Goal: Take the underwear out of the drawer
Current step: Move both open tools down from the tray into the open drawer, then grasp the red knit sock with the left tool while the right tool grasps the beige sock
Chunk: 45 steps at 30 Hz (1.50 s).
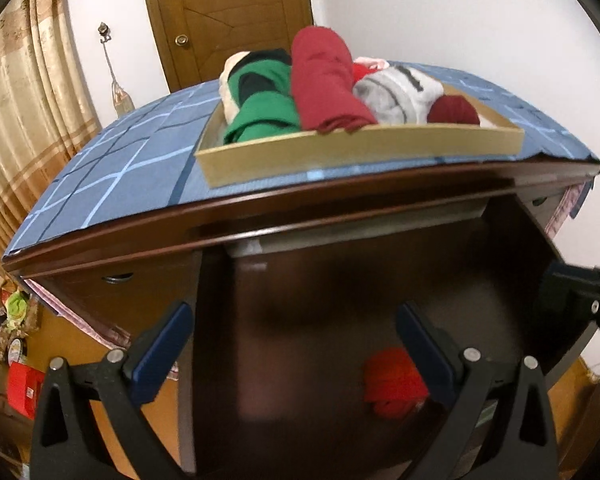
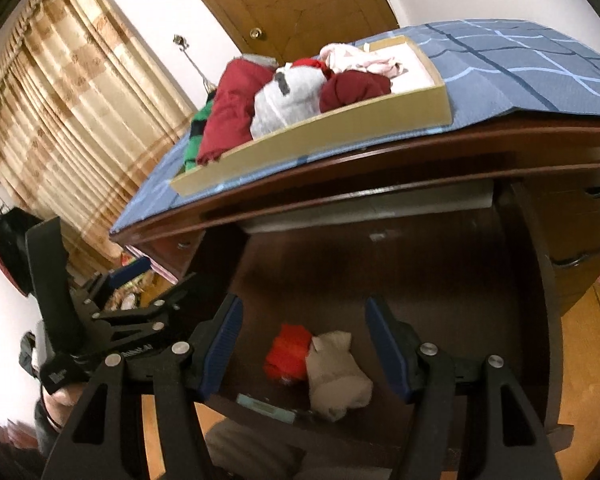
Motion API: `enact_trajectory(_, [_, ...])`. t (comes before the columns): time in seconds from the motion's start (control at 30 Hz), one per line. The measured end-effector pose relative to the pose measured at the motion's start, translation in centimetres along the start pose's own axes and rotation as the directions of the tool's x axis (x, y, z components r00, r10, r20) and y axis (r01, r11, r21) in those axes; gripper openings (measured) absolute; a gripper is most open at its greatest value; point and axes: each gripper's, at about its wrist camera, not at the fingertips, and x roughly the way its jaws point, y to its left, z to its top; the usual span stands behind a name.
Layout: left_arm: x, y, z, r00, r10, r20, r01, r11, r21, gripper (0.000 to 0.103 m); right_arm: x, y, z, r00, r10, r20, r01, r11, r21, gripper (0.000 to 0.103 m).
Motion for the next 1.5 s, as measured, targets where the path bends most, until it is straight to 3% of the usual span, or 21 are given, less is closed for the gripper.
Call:
enact_trajectory(0.27, [1.3, 1.3, -1.9, 0.997, 0.005, -0.079, -0.004, 1.0, 0.014, 0.103, 2.1, -0.9, -1.3, 0.991, -0.039, -0.127, 0.036, 0.999, -0.024, 0.066])
enact_trajectory(0.5, [2.1, 1.2, -2.6, 0.992, -0.023, -0.128, 0.027, 0.999, 0.034, 0.103, 5.5, -0.9, -1.7, 0.958, -0.06, -0.282, 0.037, 0.996, -0.085, 0.066])
enact_trajectory(0.7, [2.0, 1.4, -2.4, 0.99, -0.031, -0.137, 0.036, 0.998, 0.041, 0.103, 9.0, -0.7, -1.7, 0.895, -0.057, -0.443, -0.009, 0.989, -0.146, 0.066])
enact_trajectory(0.9, [2.0, 1.7, -2.2, 0.989, -0.038, -0.14, 0.044, 0.998, 0.042, 0.103, 11.5, -0.2, -1.9, 0.841, -0.079, -0.536, -0.032, 0.98, -0.194, 0.064])
enact_trajectory(0.93, [2.0, 1.7, -2.1, 0.989, -0.039, -0.14, 0.045, 0.998, 0.04, 0.103, 12.0, -0.2, -1.9, 0.831, -0.078, -0.551, -0.037, 0.98, -0.195, 0.063])
enact_trajectory(1.0, [2.1, 1.9, -2.1, 0.989, -0.046, -0.143, 0.052, 0.998, 0.038, 0.103, 12.8, -0.3, -2.0, 0.812, -0.083, -0.578, -0.04, 0.98, -0.197, 0.051])
enact_trajectory(1.13, [2.3, 2.0, -2.1, 0.988, -0.049, -0.149, 0.055, 0.998, 0.038, 0.103, 14.3, -1.1, -2.4, 0.767, -0.064, -0.639, -0.044, 0.987, -0.152, 0.049])
enact_trajectory(1.27, [2.3, 2.0, -1.9, 0.987, -0.055, -0.154, 0.061, 0.997, 0.037, 0.103, 14.4, -1.4, -2.5, 0.753, -0.047, -0.656, -0.047, 0.991, -0.125, 0.049])
enact_trajectory(1.37, [2.3, 2.0, -1.8, 0.986, -0.06, -0.157, 0.067, 0.997, 0.04, 0.103, 14.4, -3.1, -2.5, 0.741, -0.012, -0.671, -0.017, 0.999, -0.036, 0.048])
enact_trajectory(1.43, [2.4, 1.9, -1.8, 0.985, -0.062, -0.161, 0.07, 0.997, 0.044, 0.103, 14.1, -4.4, -2.3, 0.752, 0.017, -0.659, -0.001, 1.0, 0.025, 0.047])
enact_trajectory(1.5, [2.5, 1.6, -1.7, 0.983, -0.066, -0.171, 0.076, 0.996, 0.05, 0.103, 13.3, -4.9, -2.0, 0.778, -0.026, -0.628, 0.039, 0.999, 0.008, 0.047])
